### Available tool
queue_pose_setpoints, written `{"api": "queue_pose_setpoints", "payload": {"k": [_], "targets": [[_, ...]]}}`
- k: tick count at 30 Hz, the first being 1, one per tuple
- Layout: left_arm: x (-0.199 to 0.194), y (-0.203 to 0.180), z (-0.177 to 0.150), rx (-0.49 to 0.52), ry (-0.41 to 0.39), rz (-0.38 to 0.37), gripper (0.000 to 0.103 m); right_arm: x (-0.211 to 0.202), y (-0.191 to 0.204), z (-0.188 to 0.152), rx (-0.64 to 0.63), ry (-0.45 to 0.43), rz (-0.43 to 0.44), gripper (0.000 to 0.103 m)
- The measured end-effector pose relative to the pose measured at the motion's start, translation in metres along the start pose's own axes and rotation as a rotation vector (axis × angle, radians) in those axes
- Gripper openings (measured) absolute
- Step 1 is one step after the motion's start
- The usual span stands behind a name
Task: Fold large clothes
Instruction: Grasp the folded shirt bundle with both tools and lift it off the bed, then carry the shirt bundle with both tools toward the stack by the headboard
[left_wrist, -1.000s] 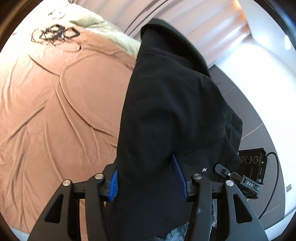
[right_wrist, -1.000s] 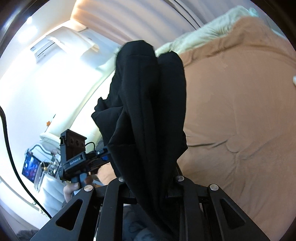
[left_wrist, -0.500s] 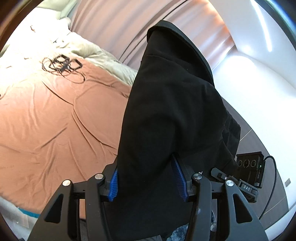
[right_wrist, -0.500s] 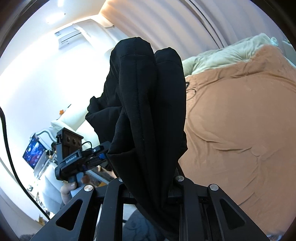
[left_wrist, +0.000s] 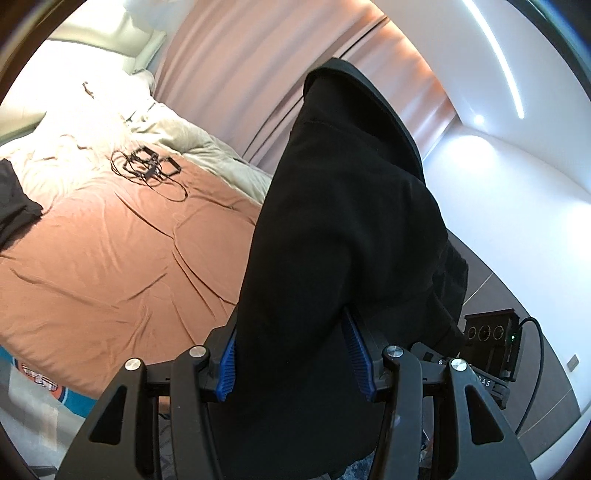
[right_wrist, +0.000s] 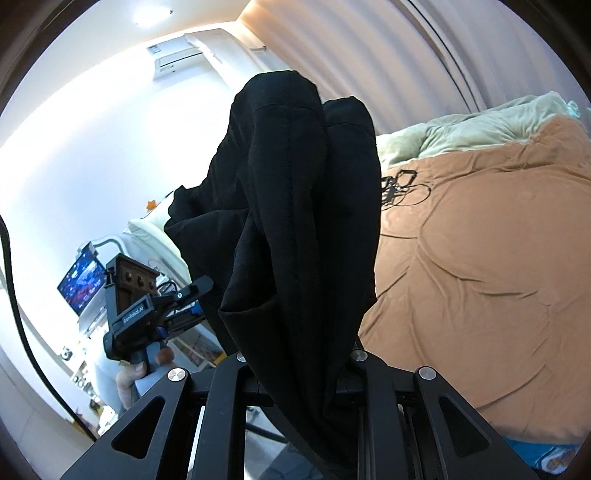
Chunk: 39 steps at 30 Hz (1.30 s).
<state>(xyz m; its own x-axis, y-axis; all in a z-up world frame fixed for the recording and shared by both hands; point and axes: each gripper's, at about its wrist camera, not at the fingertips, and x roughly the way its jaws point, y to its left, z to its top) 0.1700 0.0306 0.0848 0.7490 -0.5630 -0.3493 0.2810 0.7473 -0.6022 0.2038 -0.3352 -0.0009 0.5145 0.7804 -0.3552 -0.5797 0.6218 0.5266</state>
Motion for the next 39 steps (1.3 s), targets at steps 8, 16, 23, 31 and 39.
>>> {"api": "queue_pose_setpoints", "payload": {"k": [8, 16, 23, 31, 39], "targets": [[-0.042, 0.015, 0.0, -0.001, -0.051, 0.0, 0.051, 0.011, 0.026, -0.009, -0.025, 0.014, 0.022, 0.019], [-0.08, 0.05, 0.01, -0.021, -0.093, 0.03, 0.051, 0.035, 0.049, -0.012, -0.064, 0.039, 0.052, 0.019], [-0.122, 0.085, 0.015, -0.059, -0.161, 0.061, 0.051, 0.074, 0.069, -0.01, -0.11, 0.076, 0.102, 0.019], [-0.157, 0.151, 0.029, -0.111, -0.241, 0.115, 0.051, 0.143, 0.097, -0.013, -0.163, 0.126, 0.179, 0.019], [-0.185, 0.216, 0.039, -0.189, -0.313, 0.171, 0.051, 0.222, 0.113, -0.02, -0.18, 0.204, 0.249, 0.018]]}}
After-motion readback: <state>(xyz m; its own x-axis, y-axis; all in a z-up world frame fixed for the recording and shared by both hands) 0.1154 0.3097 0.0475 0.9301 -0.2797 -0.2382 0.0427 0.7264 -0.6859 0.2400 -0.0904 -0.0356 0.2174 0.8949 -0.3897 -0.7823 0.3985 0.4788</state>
